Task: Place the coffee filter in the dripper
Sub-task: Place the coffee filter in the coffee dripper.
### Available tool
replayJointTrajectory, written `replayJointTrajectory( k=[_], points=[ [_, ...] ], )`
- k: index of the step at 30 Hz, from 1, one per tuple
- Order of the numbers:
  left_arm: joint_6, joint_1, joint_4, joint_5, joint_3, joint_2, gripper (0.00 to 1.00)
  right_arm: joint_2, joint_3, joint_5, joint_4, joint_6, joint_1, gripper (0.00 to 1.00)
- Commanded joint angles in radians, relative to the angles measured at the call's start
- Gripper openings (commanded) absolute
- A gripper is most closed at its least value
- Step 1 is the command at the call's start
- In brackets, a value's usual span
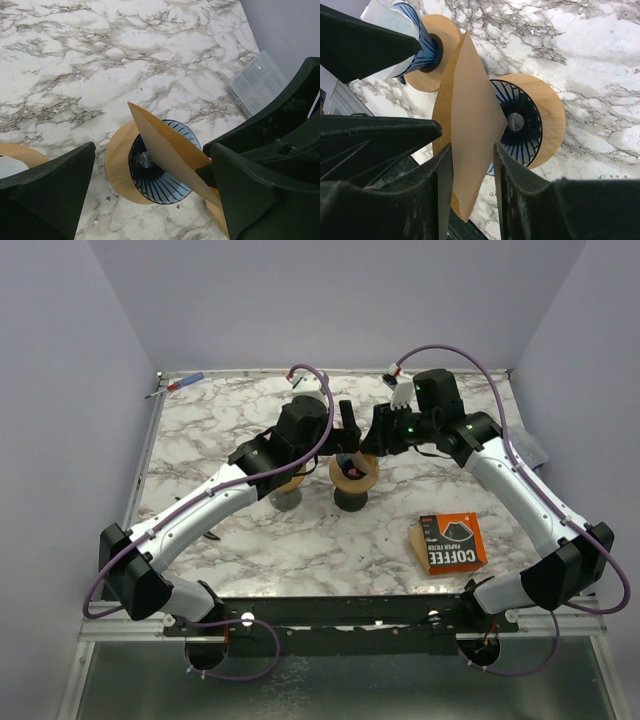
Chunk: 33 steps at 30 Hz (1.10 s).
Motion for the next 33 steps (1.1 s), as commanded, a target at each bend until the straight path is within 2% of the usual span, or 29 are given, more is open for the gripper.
replayJointTrajectory(
  k=[1,5,10,21,29,33],
  points=[
    [-0.014,-0.003,0.006,0.009,-0.019,-0.005,0.99,-0.006,-0.026,-0.017,0.034,0.022,0.007,0.41],
    [-0.015,-0.002,0.006,0.007,-0.031,-0.014,0.96,-0.002,-0.032,-0.017,0.040,0.026,0.007,0.41],
    [-0.006,-0.003,0.005,0.016,-0.037,0.004,0.82,-0.010,-0.033,-0.013,0.049,0.029,0.007,0.41],
    [0.011,-0.006,-0.008,0.018,-0.027,0.024,0.63,-0.034,-0.035,0.086,0.030,0.013,0.006,0.42],
    [0.053,-0.012,-0.019,0.030,-0.013,0.024,0.62,-0.033,-0.029,0.219,-0.018,-0.018,0.007,0.41],
    [0.070,-0.012,-0.027,0.043,-0.011,0.033,0.61,-0.038,-0.034,0.238,-0.021,-0.014,0.007,0.40]
  ],
)
